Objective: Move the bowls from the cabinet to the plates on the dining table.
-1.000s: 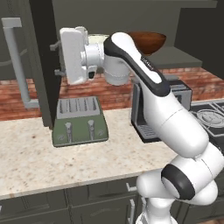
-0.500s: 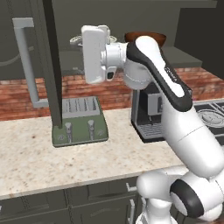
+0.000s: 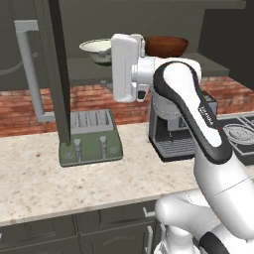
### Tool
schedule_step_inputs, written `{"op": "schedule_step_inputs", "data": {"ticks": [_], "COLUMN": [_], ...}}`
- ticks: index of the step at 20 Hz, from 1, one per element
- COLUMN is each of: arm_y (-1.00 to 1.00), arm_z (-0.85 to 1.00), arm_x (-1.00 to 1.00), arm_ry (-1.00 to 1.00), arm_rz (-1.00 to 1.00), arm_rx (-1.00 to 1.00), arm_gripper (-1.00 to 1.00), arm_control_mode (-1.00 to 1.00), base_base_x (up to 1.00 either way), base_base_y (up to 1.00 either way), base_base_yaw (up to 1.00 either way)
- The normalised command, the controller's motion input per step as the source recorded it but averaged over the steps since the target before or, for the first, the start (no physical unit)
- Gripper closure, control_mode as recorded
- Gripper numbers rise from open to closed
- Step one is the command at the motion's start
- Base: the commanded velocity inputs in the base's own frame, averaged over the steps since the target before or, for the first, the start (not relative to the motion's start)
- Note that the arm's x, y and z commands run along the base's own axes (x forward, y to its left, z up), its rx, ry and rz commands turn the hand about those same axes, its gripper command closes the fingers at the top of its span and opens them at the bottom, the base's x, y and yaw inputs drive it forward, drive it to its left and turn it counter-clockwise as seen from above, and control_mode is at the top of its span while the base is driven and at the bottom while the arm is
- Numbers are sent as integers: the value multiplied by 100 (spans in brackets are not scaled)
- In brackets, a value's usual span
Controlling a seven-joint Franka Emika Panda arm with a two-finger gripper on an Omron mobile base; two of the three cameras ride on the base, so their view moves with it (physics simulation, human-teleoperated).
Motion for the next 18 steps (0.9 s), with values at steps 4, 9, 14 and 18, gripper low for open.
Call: {"op": "schedule_step_inputs", "data": {"ticks": [4, 9, 14, 18], "arm_y": [-31, -39, -40, -38], "arm_z": [23, 28, -1, -6], "arm_x": [1, 0, 0, -1], "arm_ry": [31, 38, 25, 10], "arm_rz": [-33, -29, -27, -23], "arm_rx": [0, 0, -2, -9], "arm_gripper": [-100, -100, -100, -100], "arm_control_mode": [-100, -100, -100, -100], "base_base_x": [0, 0, 0, 0], "base_base_y": [0, 0, 0, 0], "base_base_yaw": [0, 0, 0, 0]}}
